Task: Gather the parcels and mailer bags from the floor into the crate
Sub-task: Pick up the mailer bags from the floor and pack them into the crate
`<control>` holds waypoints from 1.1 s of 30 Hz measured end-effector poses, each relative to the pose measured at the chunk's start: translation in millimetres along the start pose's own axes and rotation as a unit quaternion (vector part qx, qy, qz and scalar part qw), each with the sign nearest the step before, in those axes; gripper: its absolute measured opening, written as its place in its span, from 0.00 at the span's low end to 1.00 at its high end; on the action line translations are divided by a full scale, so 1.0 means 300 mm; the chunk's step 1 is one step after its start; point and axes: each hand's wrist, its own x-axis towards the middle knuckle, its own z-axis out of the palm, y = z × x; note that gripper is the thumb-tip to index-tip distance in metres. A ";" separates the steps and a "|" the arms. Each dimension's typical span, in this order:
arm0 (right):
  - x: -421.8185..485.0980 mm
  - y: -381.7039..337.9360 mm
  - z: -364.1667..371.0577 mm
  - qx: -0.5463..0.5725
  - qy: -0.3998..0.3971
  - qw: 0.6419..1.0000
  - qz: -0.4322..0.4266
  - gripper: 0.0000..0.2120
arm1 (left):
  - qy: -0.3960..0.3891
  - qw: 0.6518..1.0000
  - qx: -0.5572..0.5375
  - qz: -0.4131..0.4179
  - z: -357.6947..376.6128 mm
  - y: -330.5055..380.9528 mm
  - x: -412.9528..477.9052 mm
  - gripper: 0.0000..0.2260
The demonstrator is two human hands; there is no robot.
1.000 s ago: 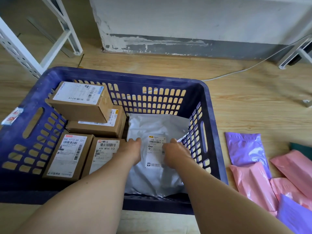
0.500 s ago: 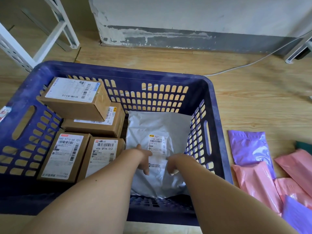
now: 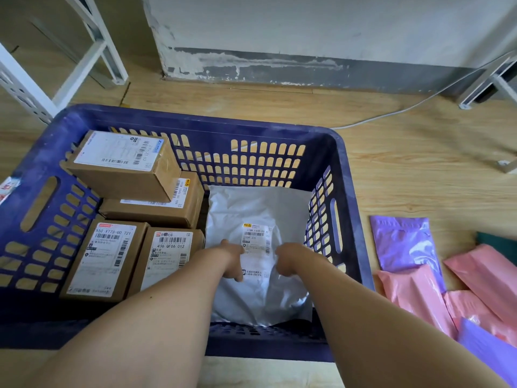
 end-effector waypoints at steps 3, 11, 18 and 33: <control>-0.059 0.000 -0.044 0.022 0.040 0.999 -0.018 0.21 | 0.024 1.000 -0.006 0.004 -0.019 -0.002 -0.030 0.32; -0.249 -0.005 -0.153 0.097 0.142 0.983 -0.058 0.17 | 0.078 0.996 -0.034 0.021 -0.085 -0.013 -0.121 0.25; -0.338 0.021 -0.168 0.203 0.220 0.951 -0.074 0.20 | 0.131 0.988 -0.066 0.047 -0.133 0.000 -0.189 0.27; -0.808 0.104 -0.334 0.219 0.379 0.892 -0.113 0.19 | 0.314 0.936 -0.019 0.159 -0.352 0.260 -0.655 0.15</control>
